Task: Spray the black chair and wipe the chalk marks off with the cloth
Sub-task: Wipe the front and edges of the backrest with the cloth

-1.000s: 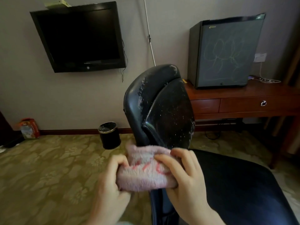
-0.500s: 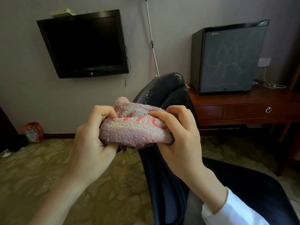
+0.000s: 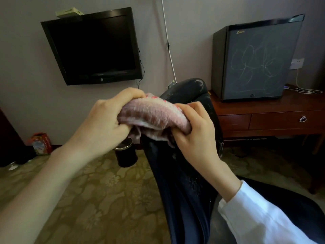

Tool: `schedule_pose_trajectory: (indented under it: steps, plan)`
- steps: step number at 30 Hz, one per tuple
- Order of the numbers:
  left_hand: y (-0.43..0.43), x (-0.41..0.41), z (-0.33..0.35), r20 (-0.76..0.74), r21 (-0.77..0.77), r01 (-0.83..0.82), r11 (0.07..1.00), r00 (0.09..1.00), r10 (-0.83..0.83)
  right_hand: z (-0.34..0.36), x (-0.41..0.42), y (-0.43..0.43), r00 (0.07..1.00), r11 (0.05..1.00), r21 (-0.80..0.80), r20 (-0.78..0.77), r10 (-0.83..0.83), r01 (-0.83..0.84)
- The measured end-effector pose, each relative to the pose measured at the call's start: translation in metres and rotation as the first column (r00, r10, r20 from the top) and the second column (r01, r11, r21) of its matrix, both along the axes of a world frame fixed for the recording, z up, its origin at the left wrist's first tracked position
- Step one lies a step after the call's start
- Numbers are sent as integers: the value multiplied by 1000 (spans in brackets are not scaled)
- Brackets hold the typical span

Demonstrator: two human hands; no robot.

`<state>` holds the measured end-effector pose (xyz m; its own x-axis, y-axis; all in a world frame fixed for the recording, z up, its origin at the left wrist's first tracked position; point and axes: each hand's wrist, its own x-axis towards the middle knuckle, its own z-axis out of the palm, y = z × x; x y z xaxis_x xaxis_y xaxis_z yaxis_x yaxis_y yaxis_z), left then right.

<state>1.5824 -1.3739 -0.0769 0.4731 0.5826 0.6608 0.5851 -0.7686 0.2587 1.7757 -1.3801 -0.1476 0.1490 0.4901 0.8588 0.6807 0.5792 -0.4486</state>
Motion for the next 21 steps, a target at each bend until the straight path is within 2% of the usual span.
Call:
schedule_pose_trajectory:
  steps: [6, 14, 17, 21]
  plan:
    - [54, 23, 16, -64, -58, -8, 998, 998, 4, 6, 16, 44, 996, 997, -50, -67, -66, 63]
    - [109, 63, 31, -135, -108, -44, 993, 990, 29, 16, 47, 97, 981, 976, -124, -49, -187, 180]
    - [108, 65, 31, -153, -101, -37, 994, 988, 22, 14, 49, 95, 985, 980, -125, -61, -161, 153]
    - [86, 55, 23, -150, 56, -14, 998, 988, 22, 6, 44, 68, 991, 984, -177, -133, -11, -13]
